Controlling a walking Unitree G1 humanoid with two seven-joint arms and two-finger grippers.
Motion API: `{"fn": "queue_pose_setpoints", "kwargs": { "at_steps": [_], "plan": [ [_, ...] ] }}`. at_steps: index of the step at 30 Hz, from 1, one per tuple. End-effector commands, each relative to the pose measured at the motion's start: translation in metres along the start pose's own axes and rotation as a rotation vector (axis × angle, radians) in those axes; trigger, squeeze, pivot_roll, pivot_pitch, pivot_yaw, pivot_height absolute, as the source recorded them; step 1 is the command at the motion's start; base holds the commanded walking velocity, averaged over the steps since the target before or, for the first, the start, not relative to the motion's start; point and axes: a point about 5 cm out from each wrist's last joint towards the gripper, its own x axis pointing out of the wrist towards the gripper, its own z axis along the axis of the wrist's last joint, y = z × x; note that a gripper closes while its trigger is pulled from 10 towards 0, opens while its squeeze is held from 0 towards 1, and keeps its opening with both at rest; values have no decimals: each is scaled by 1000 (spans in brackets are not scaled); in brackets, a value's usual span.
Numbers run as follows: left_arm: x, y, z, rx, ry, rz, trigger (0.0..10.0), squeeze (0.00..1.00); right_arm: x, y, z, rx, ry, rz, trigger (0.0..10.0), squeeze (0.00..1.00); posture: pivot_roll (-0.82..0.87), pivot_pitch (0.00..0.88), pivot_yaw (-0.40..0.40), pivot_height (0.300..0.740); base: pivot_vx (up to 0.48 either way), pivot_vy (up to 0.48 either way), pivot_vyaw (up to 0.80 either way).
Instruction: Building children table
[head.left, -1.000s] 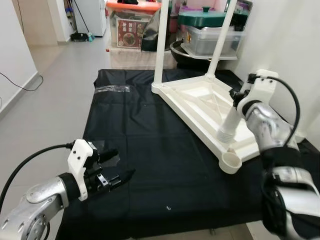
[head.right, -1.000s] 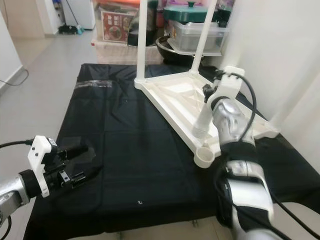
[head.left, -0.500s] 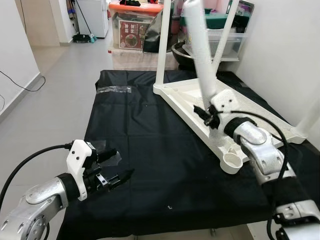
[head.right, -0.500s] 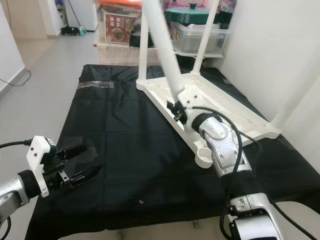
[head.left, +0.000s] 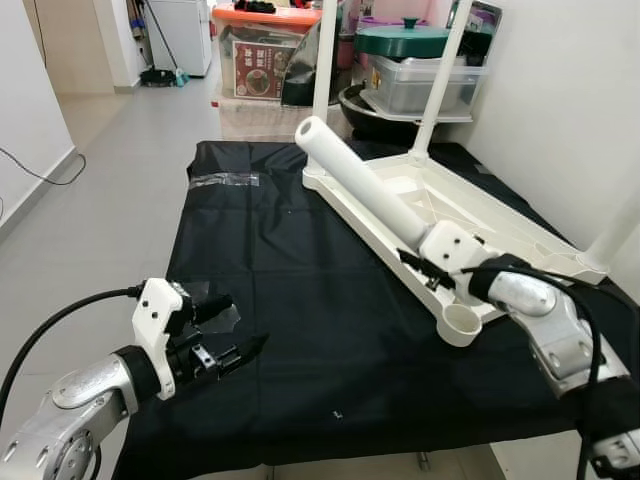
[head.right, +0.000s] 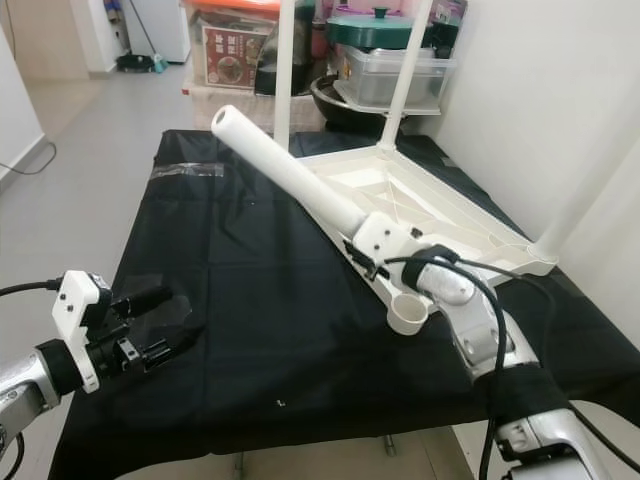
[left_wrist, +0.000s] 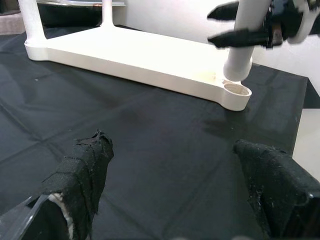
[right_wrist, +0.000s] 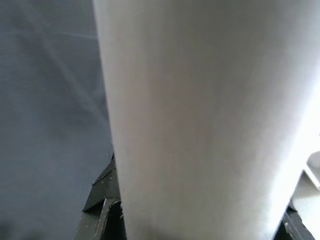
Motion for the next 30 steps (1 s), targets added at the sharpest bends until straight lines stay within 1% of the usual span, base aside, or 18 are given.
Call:
{"fn": "queue_pose_setpoints", "kwargs": {
  "at_steps": [1, 3, 5, 6, 7, 11, 14, 15, 17, 18, 19, 21, 22, 23, 24, 25, 26, 30],
  "plan": [
    [1, 1, 2, 5, -11, 4, 10000, 0, 1, 11, 0, 13, -16, 20, 0, 0, 62, 0, -102, 740, 0, 0, 0],
    [1, 1, 2, 5, -11, 5, 10000, 0, 1, 12, -1, 12, -15, 24, 0, 0, 62, 0, -102, 740, 0, 0, 0],
    [0, 2, 2, 6, -10, 8, 10000, 0, 0, 21, -2, 25, -16, 50, 0, 0, 64, 0, -104, 740, 0, 0, 0],
    [0, 2, 2, 6, -10, 8, 10000, 0, 0, 21, -2, 25, -16, 50, 0, 0, 64, 0, -104, 740, 0, 0, 0],
    [-1, 2, 2, 7, -10, 11, 10000, 0, 0, 25, -4, 26, -13, 58, 0, 0, 65, 0, -103, 740, 0, 0, 0],
    [-1, 2, 2, 10, -10, 16, 10000, 0, -2, 31, -10, 37, 4, 61, 0, 0, 66, 0, -103, 740, 0, 0, 0],
    [-1, 3, 2, 13, -10, 19, 10000, 0, -3, 32, -13, 78, 13, 41, 0, 0, 64, 0, -101, 740, 0, 0, 0],
    [-1, 3, 2, 13, -10, 19, 10000, 0, -3, 32, -13, 78, 13, 41, 0, 0, 64, 0, -101, 740, 0, 0, 0],
    [-1, 4, 2, 13, -11, 21, 10000, 0, -1, 32, -16, 157, 8, -13, 0, 0, 64, 0, -102, 740, 0, 0, 0],
    [-1, 4, 2, 13, -12, 22, 10000, 0, 0, 33, -16, 251, -10, -49, 0, 0, 64, 0, -102, 740, 0, 0, 0],
    [-1, 4, 2, 13, -12, 22, 10000, 0, 0, 33, -16, 251, -10, -49, 0, 0, 64, 0, -102, 740, 0, 0, 0],
    [-1, 4, 3, 12, -15, 26, 10000, 0, 3, 34, -14, 405, -41, -107, 0, 0, 67, 0, -104, 740, 0, 0, 0],
    [-1, 4, 3, 12, -15, 26, 10000, 0, 3, 34, -14, 405, -41, -107, 0, 0, 67, 0, -104, 740, 0, 0, 0],
    [-1, 5, 3, 11, -19, 32, 10000, 0, 6, 35, -10, 524, -68, -150, 0, 0, 69, 0, -102, 740, 0, 0, 0],
    [-1, 6, 4, 10, -23, 35, 10000, 0, 11, 39, -3, 602, -103, -180, 0, 0, 68, 0, -100, 740, 0, 0, 0],
    [-1, 6, 4, 10, -23, 35, 10000, 0, 11, 39, -3, 602, -103, -180, 0, 0, 68, 0, -100, 740, 0, 0, 0],
    [-1, 6, 5, 10, -27, 38, 10000, 0, 18, 48, 9, 687, -154, -196, 0, 0, 72, 0, -100, 740, 0, 0, 0],
    [-1, 7, 5, 10, -28, 39, 10000, 0, 20, 51, 13, 697, -165, -194, 0, 0, 72, 0, -100, 740, 0, 0, 0]
  ]
}}
